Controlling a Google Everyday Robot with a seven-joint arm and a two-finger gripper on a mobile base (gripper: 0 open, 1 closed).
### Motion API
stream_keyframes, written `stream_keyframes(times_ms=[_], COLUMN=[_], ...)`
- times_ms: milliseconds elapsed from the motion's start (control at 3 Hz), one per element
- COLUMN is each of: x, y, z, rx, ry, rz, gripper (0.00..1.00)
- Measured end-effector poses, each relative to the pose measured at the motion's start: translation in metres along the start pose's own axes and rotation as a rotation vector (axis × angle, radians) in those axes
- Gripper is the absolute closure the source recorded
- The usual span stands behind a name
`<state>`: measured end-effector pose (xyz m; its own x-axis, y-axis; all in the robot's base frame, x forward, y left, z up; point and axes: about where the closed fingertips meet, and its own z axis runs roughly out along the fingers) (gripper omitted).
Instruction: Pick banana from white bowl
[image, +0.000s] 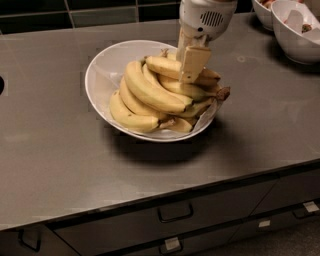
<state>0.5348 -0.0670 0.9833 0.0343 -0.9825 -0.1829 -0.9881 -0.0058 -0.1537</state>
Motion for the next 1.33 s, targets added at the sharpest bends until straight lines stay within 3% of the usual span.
stream_keyframes(times_ms=[333, 667, 1333], x=[-0.006, -0.009, -0.018], y=[-0.008, -0.008, 0.006], z=[-0.001, -0.011, -0.038], rx=[0.041, 0.114, 0.240], ry=[-0.023, -0.046, -0.092], rz=[-0.002, -0.019, -0.070], gripper=[1.00, 1.00, 1.00])
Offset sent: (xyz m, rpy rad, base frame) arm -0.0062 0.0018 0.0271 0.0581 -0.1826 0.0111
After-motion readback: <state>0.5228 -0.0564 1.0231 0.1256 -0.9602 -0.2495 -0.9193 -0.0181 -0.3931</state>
